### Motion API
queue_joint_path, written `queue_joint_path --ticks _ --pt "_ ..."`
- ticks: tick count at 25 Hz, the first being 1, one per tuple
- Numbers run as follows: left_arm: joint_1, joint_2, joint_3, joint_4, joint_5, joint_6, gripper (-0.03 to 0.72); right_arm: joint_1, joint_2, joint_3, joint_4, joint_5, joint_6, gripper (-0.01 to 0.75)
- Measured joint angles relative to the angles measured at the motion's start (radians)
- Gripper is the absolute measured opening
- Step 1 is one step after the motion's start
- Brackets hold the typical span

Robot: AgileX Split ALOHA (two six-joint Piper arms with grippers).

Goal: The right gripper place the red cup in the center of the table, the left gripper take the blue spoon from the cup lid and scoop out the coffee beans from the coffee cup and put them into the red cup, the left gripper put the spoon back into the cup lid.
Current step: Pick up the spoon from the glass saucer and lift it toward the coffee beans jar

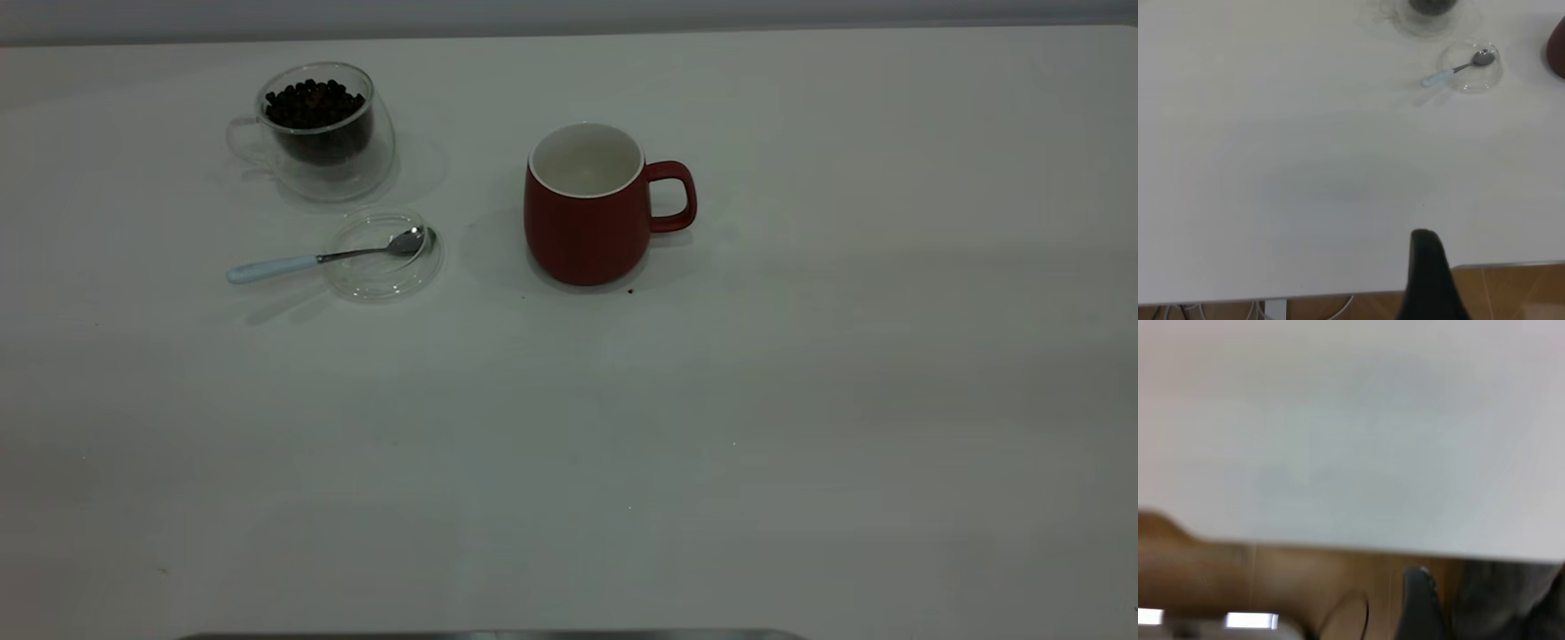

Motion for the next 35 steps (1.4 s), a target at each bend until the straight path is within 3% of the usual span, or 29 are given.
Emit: queue_joint_path --ticks 12,35 --pt "0.0 0.0 0.0 0.0 0.0 0.0 0.556 -0.002 -0.366 0.019 0.0 0.01 0.069 0.573" --pt "0.0 0.0 0.0 0.0 0.0 0.0 0.556 0.03 -0.37 0.02 0.0 0.01 0.073 0.573"
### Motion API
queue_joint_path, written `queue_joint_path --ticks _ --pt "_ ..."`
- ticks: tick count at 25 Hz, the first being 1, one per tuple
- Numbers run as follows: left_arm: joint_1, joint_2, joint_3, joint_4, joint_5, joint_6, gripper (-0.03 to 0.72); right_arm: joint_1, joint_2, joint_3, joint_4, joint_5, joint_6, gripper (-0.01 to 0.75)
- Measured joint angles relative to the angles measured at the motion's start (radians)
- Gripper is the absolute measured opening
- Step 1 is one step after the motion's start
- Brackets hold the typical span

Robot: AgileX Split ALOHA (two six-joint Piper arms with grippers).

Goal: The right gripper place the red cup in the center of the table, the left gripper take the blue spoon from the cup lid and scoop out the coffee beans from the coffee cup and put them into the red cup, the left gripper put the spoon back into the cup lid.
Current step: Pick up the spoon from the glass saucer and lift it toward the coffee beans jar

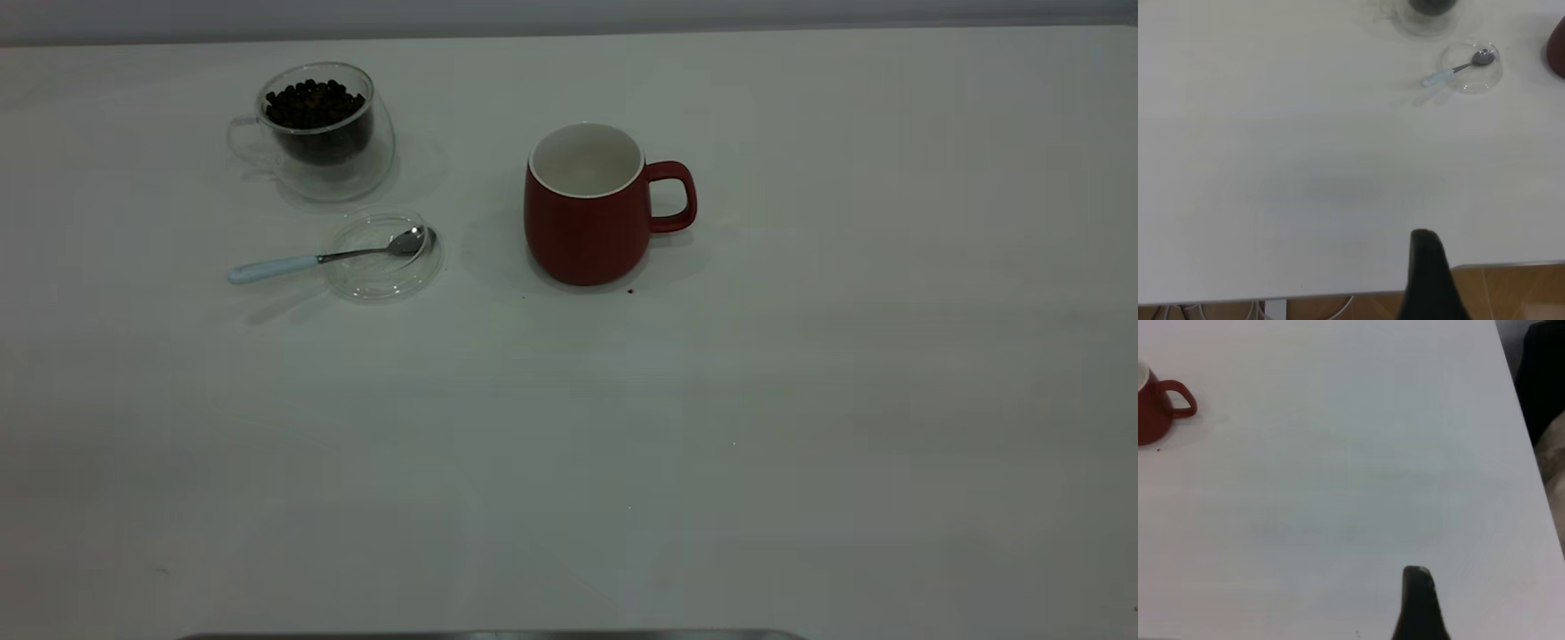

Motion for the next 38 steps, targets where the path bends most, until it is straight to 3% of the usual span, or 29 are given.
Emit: queue_joint_path --ticks 12,16,24,32,38 --pt "0.0 0.0 0.0 0.0 0.0 0.0 0.555 0.011 0.0 0.0 0.0 0.0 0.002 0.573" --pt "0.0 0.006 -0.002 -0.015 -0.02 -0.066 0.519 0.011 0.0 0.0 0.0 0.0 0.002 0.573" --pt "0.0 0.326 -0.019 -0.078 -0.253 -0.141 0.491 0.011 0.0 0.0 0.0 0.0 0.003 0.573" --pt "0.0 0.783 -0.019 -0.253 -0.517 0.043 0.597 0.011 0.0 0.0 0.0 0.0 0.003 0.573" --pt "0.0 1.135 -0.049 -0.401 -0.687 0.058 0.609 0.011 0.0 0.0 0.0 0.0 0.003 0.573"
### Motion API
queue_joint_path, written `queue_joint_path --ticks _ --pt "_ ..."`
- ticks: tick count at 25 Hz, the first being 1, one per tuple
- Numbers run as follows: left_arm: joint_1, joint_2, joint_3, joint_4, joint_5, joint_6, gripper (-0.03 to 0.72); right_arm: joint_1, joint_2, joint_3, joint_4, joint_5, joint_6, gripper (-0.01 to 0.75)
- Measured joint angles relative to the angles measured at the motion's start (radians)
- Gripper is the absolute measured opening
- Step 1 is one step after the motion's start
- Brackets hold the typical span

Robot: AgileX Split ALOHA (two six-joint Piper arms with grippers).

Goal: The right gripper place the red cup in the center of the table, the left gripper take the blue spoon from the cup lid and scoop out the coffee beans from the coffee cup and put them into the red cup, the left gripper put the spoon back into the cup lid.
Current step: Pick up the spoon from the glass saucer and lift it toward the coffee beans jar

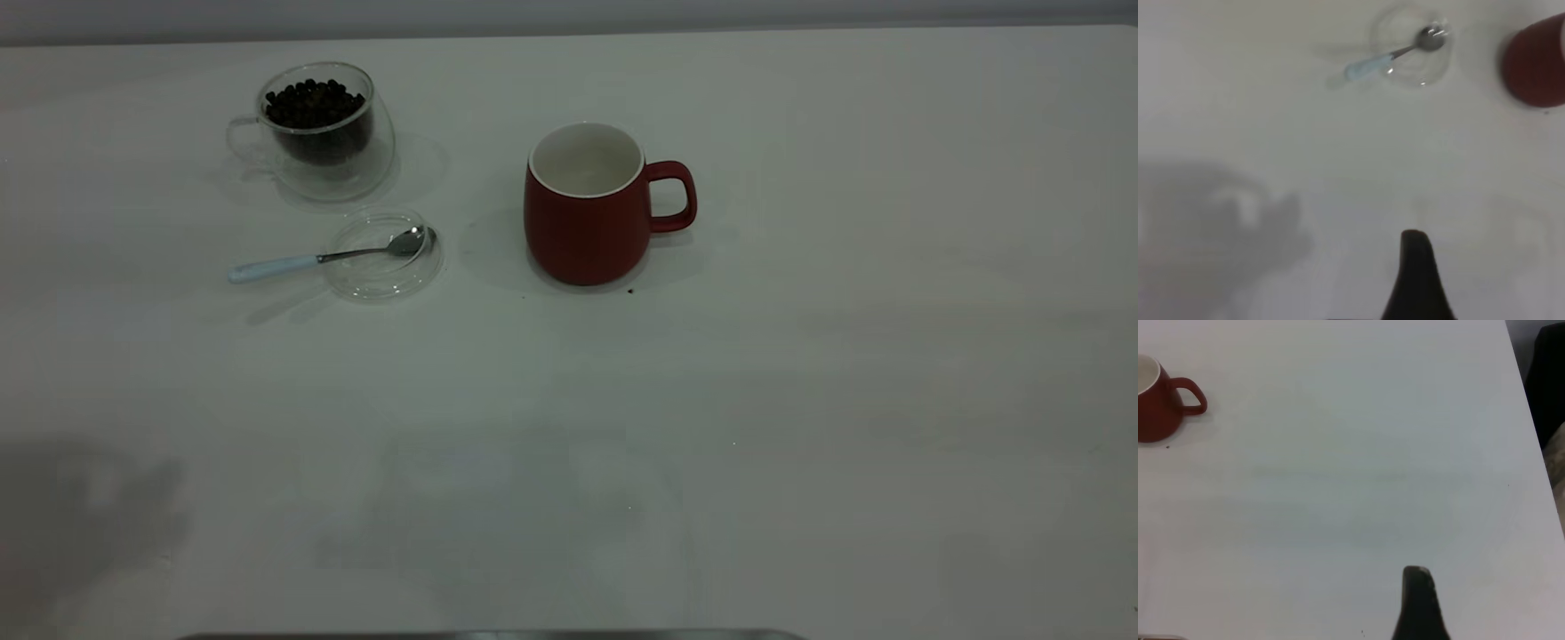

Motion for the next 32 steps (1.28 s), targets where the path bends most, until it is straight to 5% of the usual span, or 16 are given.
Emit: queue_joint_path --ticks 11,21,28,32 --pt "0.087 0.491 -0.251 -0.017 0.006 0.069 0.596 0.0 0.0 0.0 0.0 0.0 0.0 0.573" --pt "0.094 0.814 -0.401 -0.021 0.009 0.145 0.595 0.0 0.0 0.0 0.0 0.0 0.001 0.573" --pt "0.098 0.959 -0.453 -0.021 0.002 0.187 0.595 0.0 0.0 0.0 0.0 0.0 0.001 0.573" --pt "0.169 0.966 -0.511 -0.018 0.044 0.199 0.595 0.0 0.0 0.0 0.0 0.0 0.001 0.573"
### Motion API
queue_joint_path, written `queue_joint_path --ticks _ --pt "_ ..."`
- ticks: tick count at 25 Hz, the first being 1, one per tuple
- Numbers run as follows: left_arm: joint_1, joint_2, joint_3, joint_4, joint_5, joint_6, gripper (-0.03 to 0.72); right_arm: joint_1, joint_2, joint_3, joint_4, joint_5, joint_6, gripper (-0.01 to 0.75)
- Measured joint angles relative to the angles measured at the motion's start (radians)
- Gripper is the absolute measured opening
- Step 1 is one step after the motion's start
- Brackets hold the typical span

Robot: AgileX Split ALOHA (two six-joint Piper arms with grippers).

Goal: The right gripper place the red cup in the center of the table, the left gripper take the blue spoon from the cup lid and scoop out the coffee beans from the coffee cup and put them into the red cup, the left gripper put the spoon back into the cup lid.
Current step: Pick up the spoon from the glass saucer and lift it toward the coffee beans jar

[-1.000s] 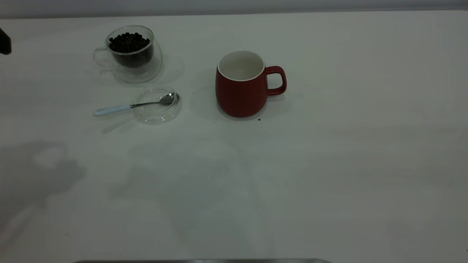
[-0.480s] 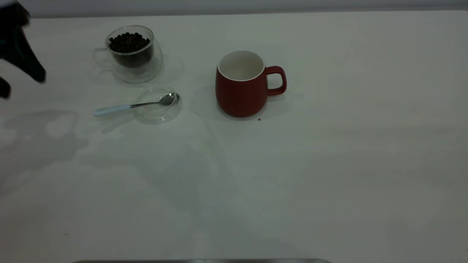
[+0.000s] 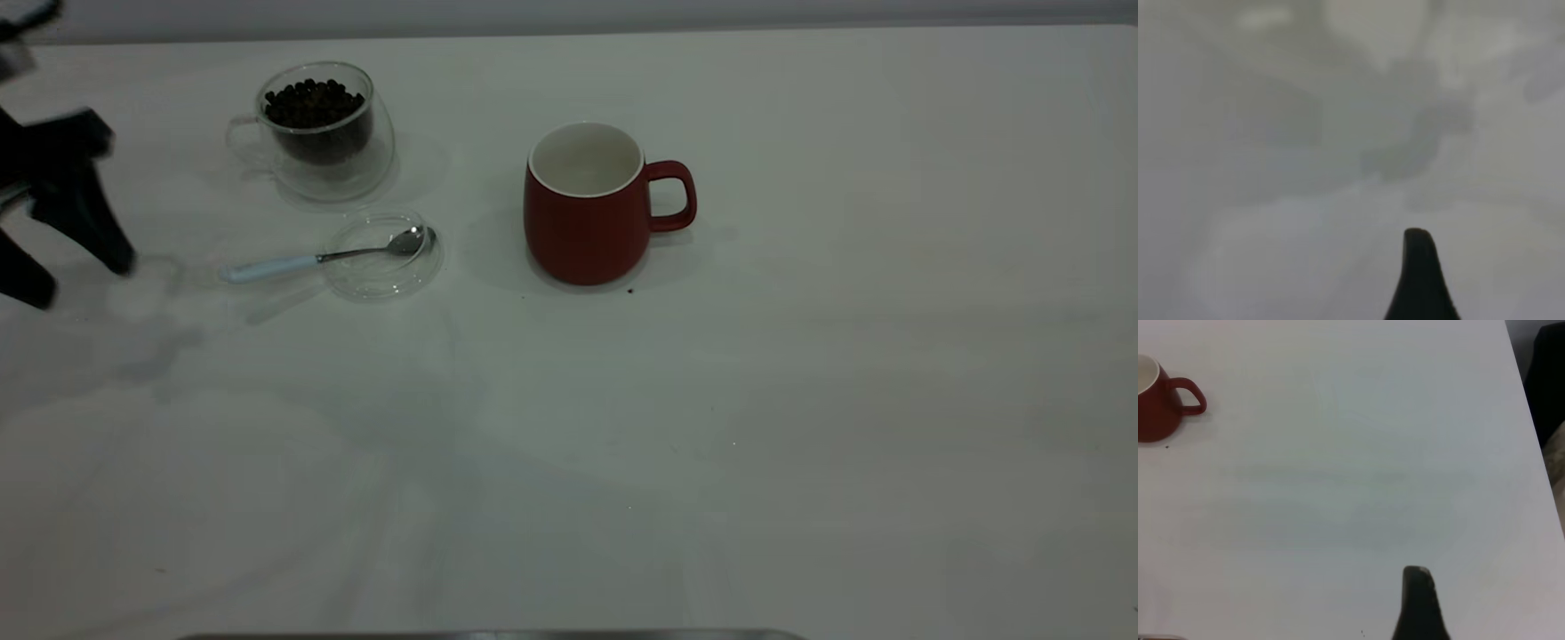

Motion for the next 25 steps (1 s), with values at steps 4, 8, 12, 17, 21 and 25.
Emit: queue_joint_path --ticks 4,8,12,17,21,25 --pt "0.115 0.008 -0.088 -0.09 0.111 0.06 0.595 0.0 0.0 0.0 0.0 0.0 0.0 0.573" --pt "0.138 0.058 -0.096 -0.292 0.221 0.254 0.595 0.0 0.0 0.0 0.0 0.0 0.0 0.573" --pt "0.136 0.15 -0.096 -0.461 0.281 0.396 0.595 0.0 0.0 0.0 0.0 0.0 0.0 0.573" --pt "0.135 0.21 -0.098 -0.521 0.275 0.508 0.595 0.0 0.0 0.0 0.0 0.0 0.0 0.573" --pt "0.129 0.25 -0.098 -0.572 0.265 0.593 0.595 0.0 0.0 0.0 0.0 0.0 0.0 0.573" --pt "0.125 0.276 -0.099 -0.676 0.25 0.689 0.595 0.0 0.0 0.0 0.0 0.0 0.0 0.573"
